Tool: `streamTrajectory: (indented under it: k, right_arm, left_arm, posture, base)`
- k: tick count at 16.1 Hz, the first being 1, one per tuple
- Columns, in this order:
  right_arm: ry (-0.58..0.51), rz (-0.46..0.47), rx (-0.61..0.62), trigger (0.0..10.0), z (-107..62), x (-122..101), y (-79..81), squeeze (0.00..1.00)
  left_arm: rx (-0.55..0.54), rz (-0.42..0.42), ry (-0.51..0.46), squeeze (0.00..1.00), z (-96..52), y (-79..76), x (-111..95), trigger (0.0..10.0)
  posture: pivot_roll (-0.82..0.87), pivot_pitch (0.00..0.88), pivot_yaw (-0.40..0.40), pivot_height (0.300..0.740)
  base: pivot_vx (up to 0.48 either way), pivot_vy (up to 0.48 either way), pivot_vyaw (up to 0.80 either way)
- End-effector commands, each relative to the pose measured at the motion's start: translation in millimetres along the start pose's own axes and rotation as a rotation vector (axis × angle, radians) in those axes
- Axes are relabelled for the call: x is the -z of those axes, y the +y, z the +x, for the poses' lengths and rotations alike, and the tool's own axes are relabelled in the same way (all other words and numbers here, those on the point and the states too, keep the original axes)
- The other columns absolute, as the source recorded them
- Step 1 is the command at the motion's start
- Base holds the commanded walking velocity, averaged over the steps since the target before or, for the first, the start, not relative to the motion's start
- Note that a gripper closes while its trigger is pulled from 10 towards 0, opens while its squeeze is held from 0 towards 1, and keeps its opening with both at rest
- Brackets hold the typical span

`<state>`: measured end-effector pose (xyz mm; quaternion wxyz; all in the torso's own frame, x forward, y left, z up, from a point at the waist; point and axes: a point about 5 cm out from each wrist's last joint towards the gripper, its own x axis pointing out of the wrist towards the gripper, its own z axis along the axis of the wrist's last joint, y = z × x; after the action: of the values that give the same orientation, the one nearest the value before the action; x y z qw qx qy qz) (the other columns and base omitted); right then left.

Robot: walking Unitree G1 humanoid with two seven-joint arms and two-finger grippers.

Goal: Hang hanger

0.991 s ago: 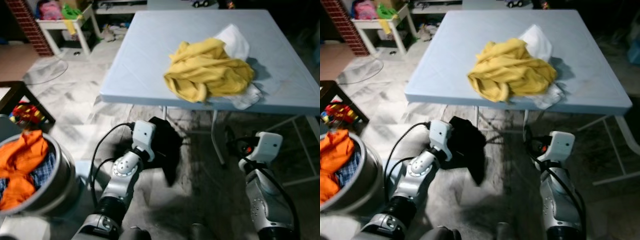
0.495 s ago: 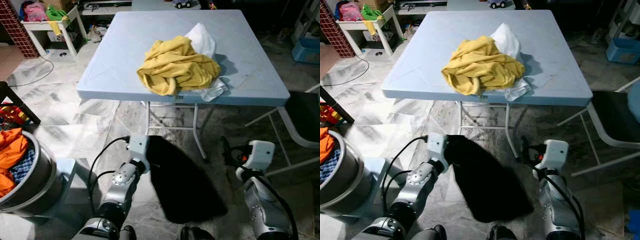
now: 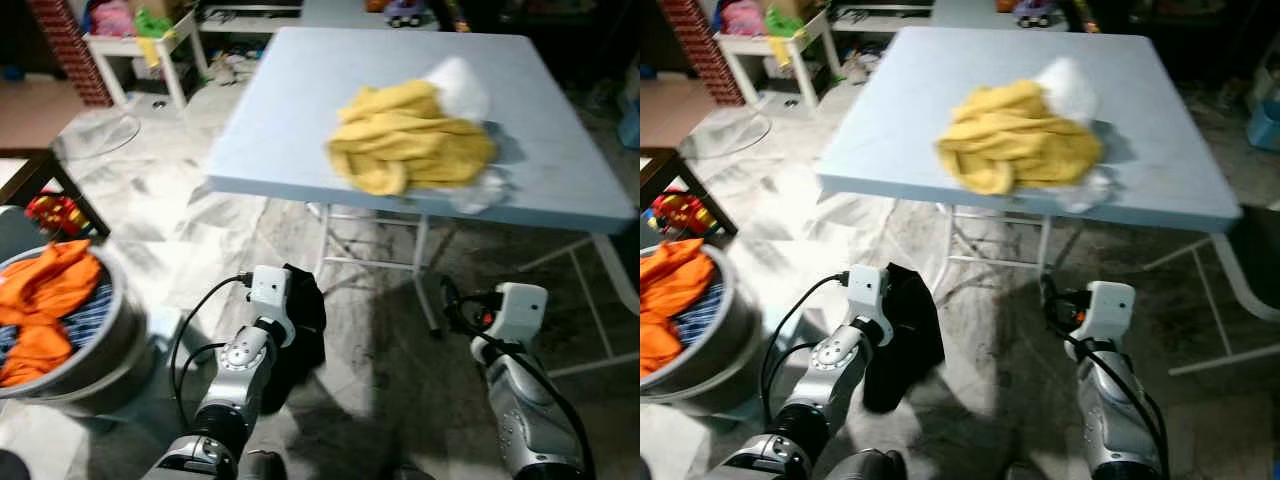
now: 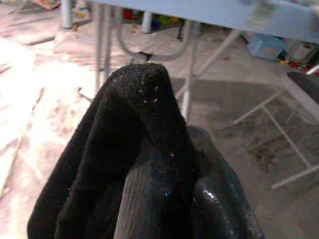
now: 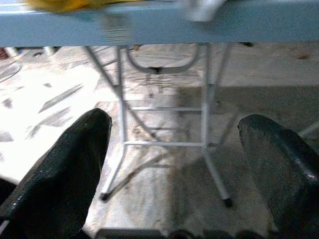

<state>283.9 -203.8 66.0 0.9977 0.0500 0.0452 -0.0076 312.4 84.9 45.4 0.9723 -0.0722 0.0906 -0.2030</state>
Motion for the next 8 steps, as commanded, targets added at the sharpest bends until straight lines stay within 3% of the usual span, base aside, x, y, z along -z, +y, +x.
streamTrajectory:
  k: [1, 8]
  right_arm:
    - [0.008, -0.004, 0.001, 10.0, -0.3, 1.2, -1.6, 0.0]
    - [-0.007, -0.006, 0.009, 10.0, 2.7, -3.5, -2.5, 0.0]
  left_arm:
    - [0.014, 0.003, -0.011, 0.0, 2.2, -0.7, -4.4, 10.0]
    - [0.029, 0.004, -0.004, 0.0, 3.8, -2.9, -4.5, 10.0]
  posture:
    - [-0.16, 0.147, 0.032, 0.74]
    - [-0.17, 0.144, 0.034, 0.74]
  base:
    - [0.0, 0.48, -0.8]
    - [0.0, 0.429, -0.8]
